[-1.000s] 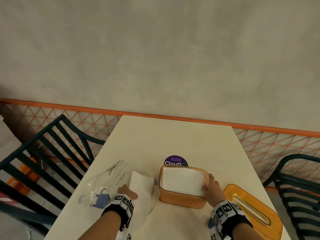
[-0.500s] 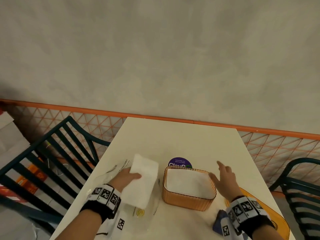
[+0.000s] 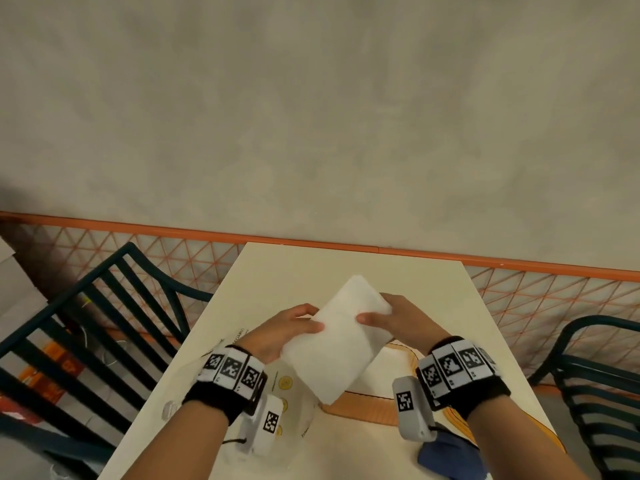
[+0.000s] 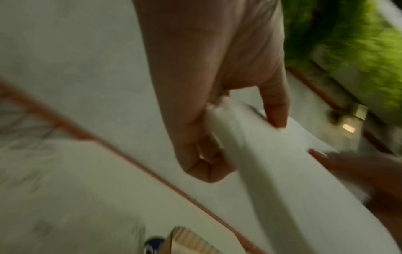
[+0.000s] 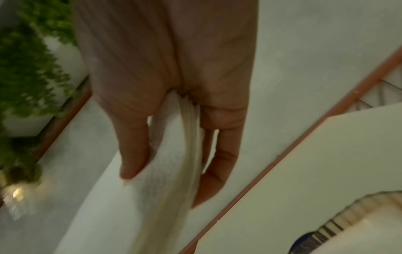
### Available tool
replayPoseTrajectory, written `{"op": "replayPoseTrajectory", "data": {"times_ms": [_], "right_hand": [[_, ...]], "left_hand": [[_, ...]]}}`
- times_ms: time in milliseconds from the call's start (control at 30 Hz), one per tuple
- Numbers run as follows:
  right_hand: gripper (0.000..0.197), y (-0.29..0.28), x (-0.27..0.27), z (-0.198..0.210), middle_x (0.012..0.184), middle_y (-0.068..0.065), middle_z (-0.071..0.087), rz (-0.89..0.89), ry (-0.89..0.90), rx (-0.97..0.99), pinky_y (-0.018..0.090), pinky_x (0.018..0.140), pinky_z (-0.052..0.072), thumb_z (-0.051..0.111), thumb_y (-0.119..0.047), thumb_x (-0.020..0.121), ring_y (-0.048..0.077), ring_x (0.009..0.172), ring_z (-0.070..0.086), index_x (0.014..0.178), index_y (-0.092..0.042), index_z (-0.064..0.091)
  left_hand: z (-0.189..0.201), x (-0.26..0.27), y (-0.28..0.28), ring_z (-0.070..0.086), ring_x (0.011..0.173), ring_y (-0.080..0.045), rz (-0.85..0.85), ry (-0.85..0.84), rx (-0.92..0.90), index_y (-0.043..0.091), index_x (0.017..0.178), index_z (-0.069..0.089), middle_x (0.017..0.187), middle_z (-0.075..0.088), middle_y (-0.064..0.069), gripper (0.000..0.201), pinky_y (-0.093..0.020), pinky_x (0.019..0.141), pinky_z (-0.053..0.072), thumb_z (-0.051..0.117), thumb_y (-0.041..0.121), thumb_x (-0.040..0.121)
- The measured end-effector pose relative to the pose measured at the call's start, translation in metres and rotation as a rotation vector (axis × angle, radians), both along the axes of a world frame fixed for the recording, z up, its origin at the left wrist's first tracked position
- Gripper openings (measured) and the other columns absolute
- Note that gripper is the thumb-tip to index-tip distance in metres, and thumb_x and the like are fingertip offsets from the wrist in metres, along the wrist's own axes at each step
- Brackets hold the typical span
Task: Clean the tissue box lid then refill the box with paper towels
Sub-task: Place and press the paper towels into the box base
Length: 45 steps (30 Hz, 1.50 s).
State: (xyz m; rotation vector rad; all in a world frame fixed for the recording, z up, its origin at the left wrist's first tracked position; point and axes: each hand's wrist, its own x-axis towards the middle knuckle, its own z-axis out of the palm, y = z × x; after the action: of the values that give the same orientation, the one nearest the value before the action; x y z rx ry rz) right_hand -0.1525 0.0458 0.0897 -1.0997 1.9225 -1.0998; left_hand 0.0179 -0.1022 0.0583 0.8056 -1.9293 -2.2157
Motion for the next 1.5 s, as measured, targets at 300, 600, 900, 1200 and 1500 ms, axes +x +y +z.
{"op": "replayPoseTrajectory", "data": {"times_ms": [300, 600, 900, 1200, 1500], "right_hand": [[0.042, 0.016, -0.008, -0.026, 0.113, 0.006, 0.061, -0.32, -0.3, -0.062, 0.049, 0.089, 0.053, 0.059, -0.034, 0.088, 0.027, 0.102, 0.061, 0.124, -0.015, 0.048], [0.023, 0.017, -0.019, -0.03, 0.107, 0.005, 0.051, -0.453, -0.064, 0.087, 0.028, 0.072, 0.039, 0.047, -0.019, 0.095, 0.022, 0.095, 0.049, 0.115, -0.008, 0.044], [0.029, 0.027, -0.038, -0.069, 0.116, 0.012, 0.059, -0.459, 0.233, 0.395, 0.028, 0.073, 0.04, 0.062, -0.023, 0.086, 0.019, 0.087, 0.048, 0.109, -0.007, 0.054], [0.035, 0.029, -0.03, -0.107, 0.114, 0.011, 0.062, -0.399, 0.3, 0.494, 0.031, 0.083, 0.051, 0.057, -0.019, 0.089, 0.026, 0.1, 0.062, 0.12, -0.012, 0.043], [0.055, 0.042, -0.033, -0.114, 0.141, 0.001, 0.039, -0.191, 0.648, 0.331, 0.031, 0.106, 0.04, 0.057, -0.024, 0.09, 0.018, 0.126, 0.043, 0.14, -0.021, 0.033]], "left_hand": [[-0.024, -0.019, 0.023, 0.063, 0.102, -0.027, 0.249, 0.144, 0.382, 0.012, 0.131, 0.051, 0.119, 0.064, -0.013, 0.048, -0.032, 0.063, 0.055, 0.062, 0.03, 0.087], [-0.023, -0.044, 0.019, 0.06, 0.1, -0.024, 0.169, 0.105, 0.374, 0.011, 0.126, 0.051, 0.116, 0.062, -0.012, 0.032, -0.035, 0.078, 0.053, 0.051, 0.015, 0.094], [-0.077, -0.075, 0.019, 0.056, 0.103, -0.028, 0.321, -0.27, -0.346, 0.0, 0.124, 0.046, 0.124, 0.056, -0.02, 0.039, -0.035, 0.091, 0.047, 0.056, 0.001, 0.086], [-0.099, -0.087, 0.027, 0.055, 0.105, -0.024, 0.109, -0.371, -0.766, 0.015, 0.144, 0.029, 0.126, 0.052, -0.012, 0.062, -0.027, 0.086, 0.046, 0.04, -0.008, 0.087], [-0.079, -0.063, 0.014, 0.019, 0.144, -0.012, -0.487, -0.435, -1.136, 0.031, 0.14, 0.039, 0.158, 0.01, 0.011, 0.062, -0.05, 0.119, 0.002, 0.064, 0.023, 0.084]]}}
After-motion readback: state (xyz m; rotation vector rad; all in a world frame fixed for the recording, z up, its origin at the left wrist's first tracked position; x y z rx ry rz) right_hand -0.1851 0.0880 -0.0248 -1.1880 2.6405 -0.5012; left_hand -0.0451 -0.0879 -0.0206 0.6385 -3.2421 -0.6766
